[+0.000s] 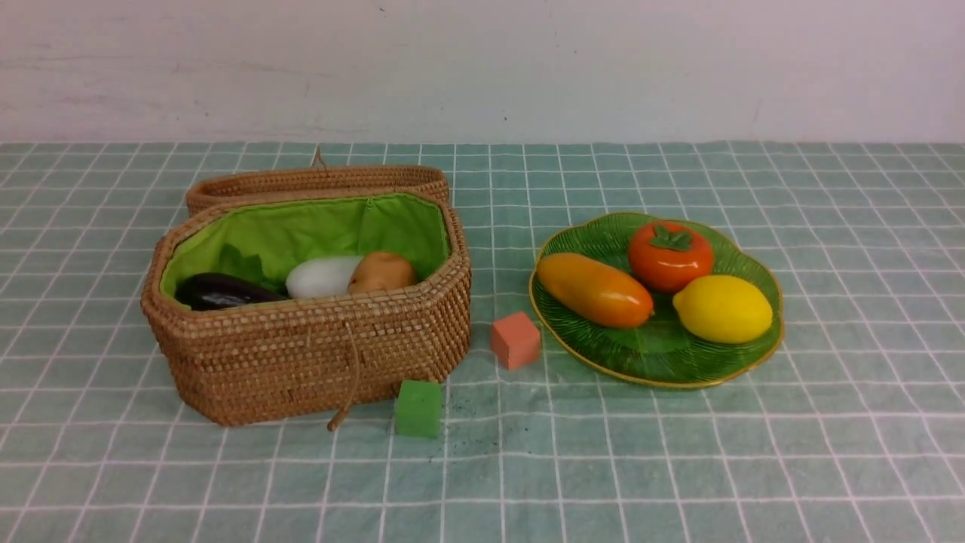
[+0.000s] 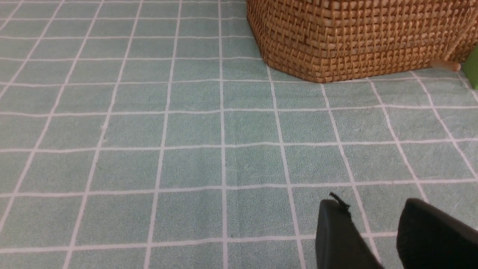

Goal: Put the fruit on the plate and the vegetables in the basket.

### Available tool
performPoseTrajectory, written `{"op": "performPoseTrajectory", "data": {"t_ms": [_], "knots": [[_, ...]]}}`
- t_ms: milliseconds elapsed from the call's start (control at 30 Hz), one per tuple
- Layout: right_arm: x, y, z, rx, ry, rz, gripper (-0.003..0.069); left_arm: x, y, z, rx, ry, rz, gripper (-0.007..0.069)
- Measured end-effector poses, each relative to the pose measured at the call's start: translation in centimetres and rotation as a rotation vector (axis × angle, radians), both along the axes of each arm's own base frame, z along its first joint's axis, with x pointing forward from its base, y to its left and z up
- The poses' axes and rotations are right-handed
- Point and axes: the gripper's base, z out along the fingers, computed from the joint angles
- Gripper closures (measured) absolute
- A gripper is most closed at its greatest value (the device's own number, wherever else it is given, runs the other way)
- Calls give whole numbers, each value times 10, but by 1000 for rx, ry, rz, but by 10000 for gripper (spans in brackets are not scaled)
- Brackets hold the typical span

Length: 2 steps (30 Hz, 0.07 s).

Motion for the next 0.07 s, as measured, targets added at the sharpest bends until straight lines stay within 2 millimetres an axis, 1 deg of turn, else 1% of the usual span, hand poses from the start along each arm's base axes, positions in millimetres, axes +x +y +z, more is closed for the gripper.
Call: {"op": "performPoseTrajectory", "data": {"t_ms": [67], "knots": [[0,0,0,0,0,0,568,0,0,0,0,0,0,386]]}}
